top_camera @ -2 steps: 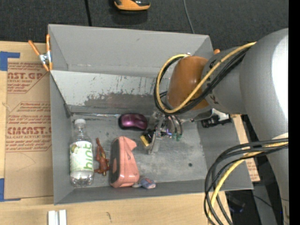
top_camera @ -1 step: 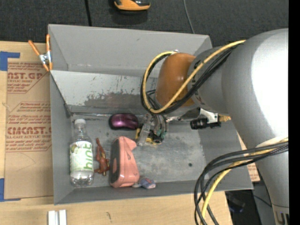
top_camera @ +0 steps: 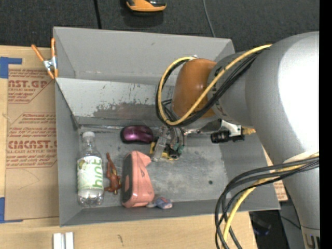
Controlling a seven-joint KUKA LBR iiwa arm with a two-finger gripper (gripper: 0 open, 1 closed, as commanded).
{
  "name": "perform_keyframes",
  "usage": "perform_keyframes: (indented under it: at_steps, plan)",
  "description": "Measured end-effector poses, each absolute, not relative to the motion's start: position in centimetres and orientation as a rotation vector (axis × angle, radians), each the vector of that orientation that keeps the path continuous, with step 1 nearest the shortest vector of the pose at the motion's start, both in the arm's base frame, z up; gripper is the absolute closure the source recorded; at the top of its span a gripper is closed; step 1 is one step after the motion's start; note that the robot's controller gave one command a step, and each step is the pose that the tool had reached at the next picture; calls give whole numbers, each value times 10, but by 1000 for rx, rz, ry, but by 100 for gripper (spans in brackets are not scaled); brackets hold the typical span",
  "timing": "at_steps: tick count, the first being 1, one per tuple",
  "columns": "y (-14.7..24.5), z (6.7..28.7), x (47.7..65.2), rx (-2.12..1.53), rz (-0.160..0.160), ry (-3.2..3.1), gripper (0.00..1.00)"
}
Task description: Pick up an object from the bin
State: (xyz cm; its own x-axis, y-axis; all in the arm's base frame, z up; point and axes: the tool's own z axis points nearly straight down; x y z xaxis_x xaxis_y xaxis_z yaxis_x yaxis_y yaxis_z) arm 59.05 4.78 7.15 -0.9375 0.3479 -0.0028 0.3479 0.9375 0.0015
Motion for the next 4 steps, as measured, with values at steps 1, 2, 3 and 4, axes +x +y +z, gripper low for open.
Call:
perform_keyframes:
  at_steps: [1, 2, 3, 4]
  plan:
    - [48, 75, 589, 556, 0, 3093, 100]
    - [47, 96, 587, 556, -3, 3101, 100]
    - [48, 116, 589, 555, 1, 3093, 100]
    - [48, 128, 590, 554, 3, 3089, 100]
